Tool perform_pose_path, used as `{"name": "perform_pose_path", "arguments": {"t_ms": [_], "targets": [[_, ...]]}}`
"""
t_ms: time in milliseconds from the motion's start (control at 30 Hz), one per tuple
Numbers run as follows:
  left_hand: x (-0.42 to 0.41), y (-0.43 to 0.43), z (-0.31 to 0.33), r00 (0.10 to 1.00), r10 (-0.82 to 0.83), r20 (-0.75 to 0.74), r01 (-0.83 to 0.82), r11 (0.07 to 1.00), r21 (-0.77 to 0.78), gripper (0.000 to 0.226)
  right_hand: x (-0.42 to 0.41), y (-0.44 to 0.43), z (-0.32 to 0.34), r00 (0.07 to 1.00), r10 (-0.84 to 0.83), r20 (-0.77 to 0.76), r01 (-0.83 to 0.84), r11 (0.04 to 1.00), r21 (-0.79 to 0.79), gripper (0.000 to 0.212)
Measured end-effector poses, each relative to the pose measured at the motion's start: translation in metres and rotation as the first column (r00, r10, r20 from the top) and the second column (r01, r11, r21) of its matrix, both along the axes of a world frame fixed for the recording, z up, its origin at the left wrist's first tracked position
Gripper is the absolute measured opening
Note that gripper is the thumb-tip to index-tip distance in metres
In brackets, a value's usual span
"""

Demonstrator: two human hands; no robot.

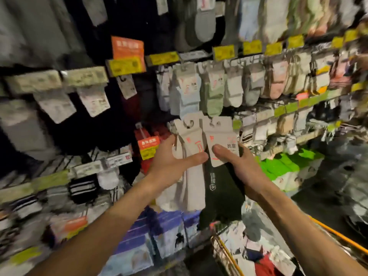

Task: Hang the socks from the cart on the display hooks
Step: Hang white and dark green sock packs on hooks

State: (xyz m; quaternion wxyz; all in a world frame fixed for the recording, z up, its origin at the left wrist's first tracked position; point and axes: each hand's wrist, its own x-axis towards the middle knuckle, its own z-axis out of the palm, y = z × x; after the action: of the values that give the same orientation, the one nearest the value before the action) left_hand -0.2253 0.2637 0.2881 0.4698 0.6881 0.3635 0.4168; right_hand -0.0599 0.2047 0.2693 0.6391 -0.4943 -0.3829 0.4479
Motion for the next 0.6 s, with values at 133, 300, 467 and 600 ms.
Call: {"name": "perform_pose_path", "arguments": {"t_ms": [133, 300, 467, 600], "targets": [[-0.053, -0.014, 0.028, 0.99, 0.092, 0.104, -0.093, 0.996, 0.007, 0.047, -0.054, 0.006, 0.031, 0.987, 0.157, -0.028, -0.154, 0.985, 0.077, 0.04], [-0.111, -0.032, 0.053, 0.962, 0.17, 0.216, -0.161, 0.985, -0.056, 0.043, -0.114, 0.013, 0.062, 0.962, 0.272, -0.023, -0.265, 0.952, 0.15, 0.032], [-0.165, -0.045, 0.069, 0.96, 0.155, 0.234, -0.116, 0.979, -0.17, 0.036, -0.152, 0.017, 0.081, 0.942, 0.334, 0.02, -0.333, 0.929, 0.162, 0.038], [-0.197, -0.053, 0.072, 0.943, 0.238, 0.232, -0.212, 0.968, -0.132, 0.039, -0.171, 0.021, 0.091, 0.915, 0.403, 0.008, -0.4, 0.904, 0.151, 0.048]]}}
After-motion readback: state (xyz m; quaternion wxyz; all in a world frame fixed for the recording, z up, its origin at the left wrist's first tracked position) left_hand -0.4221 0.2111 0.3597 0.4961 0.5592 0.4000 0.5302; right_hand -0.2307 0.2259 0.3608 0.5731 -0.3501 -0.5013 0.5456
